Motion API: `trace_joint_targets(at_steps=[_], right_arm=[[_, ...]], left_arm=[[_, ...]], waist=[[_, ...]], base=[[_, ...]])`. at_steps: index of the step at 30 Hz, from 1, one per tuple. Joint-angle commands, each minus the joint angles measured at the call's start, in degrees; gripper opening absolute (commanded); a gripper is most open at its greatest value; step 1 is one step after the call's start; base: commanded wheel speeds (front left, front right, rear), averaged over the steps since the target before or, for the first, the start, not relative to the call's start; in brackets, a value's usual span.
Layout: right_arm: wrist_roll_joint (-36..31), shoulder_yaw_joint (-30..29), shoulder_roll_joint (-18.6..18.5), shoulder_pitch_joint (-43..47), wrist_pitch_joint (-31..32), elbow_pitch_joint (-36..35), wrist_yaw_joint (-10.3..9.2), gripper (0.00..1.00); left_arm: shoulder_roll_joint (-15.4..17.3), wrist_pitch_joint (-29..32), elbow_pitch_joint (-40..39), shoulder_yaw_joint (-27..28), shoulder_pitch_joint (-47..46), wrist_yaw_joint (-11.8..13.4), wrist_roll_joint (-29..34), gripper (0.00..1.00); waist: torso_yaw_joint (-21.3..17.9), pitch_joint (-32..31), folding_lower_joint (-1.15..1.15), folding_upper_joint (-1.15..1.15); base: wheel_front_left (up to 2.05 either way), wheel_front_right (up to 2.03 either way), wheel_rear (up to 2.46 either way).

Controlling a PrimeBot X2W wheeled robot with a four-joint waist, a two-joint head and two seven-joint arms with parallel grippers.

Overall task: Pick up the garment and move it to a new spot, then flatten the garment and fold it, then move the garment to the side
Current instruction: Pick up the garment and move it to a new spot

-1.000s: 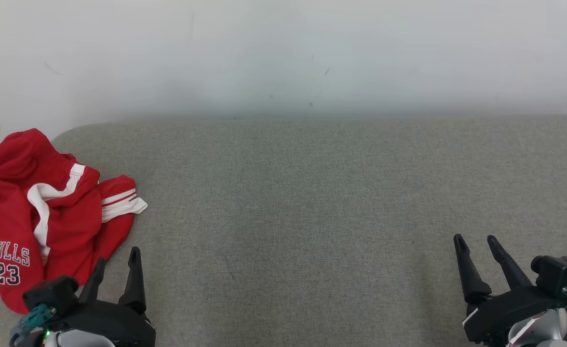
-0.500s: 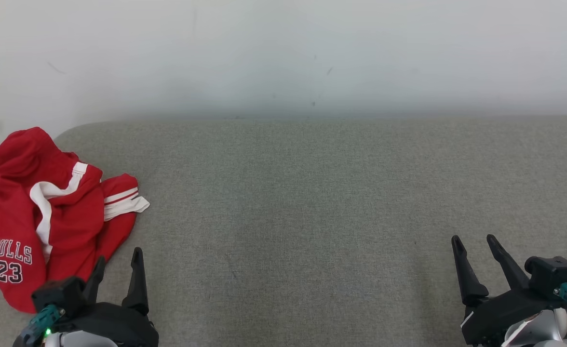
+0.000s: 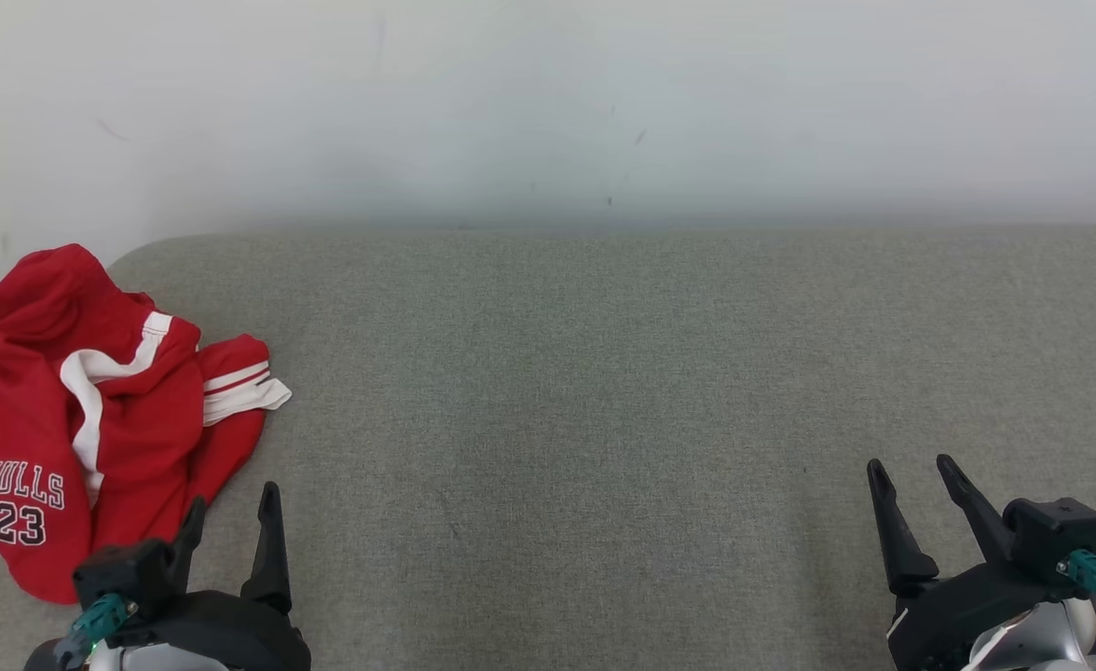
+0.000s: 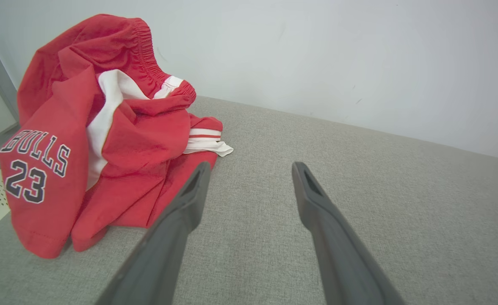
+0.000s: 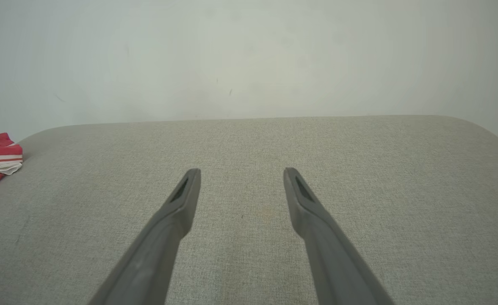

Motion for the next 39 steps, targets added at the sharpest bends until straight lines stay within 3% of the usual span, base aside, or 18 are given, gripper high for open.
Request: trace_joint_targets(at_steps=[1,11,18,39], right_arm=[[0.0,0.0,-0.4,0.2,-0.3,-0.1,0.17,1.00],[0.3,0.0,-0.4,0.2,-0.3,0.1,0.17,1.00],[0.1,0.2,-0.3,0.5,-0.7,-0.3,0.17,1.00],[1.7,1.5,-0.3,0.7,-1.7,0.7,0.17,1.00]], left_arm=[[0.5,0.0,-0.1,0.1,0.4,0.1,-0.1,1.00],[0.7,-0.1,0.1,-0.3,-0.3,0.0,-0.5,1.00],[0.7,-0.2,0.4,-0.2,-0.1,0.3,-1.0,1.00],[2.2,1.3,-0.1,-1.2,0.5,0.9,-0.7,1.00]], waist=[[0.0,0.0,0.00,0.00],[0.4,0.1,0.00,0.00],[3.3,0.1,0.00,0.00],[21.3,-0.7,0.00,0.00]], base=[[0.00,0.00,0.00],[0.00,0.00,0.00],[0.00,0.00,0.00],[0.00,0.00,0.00]])
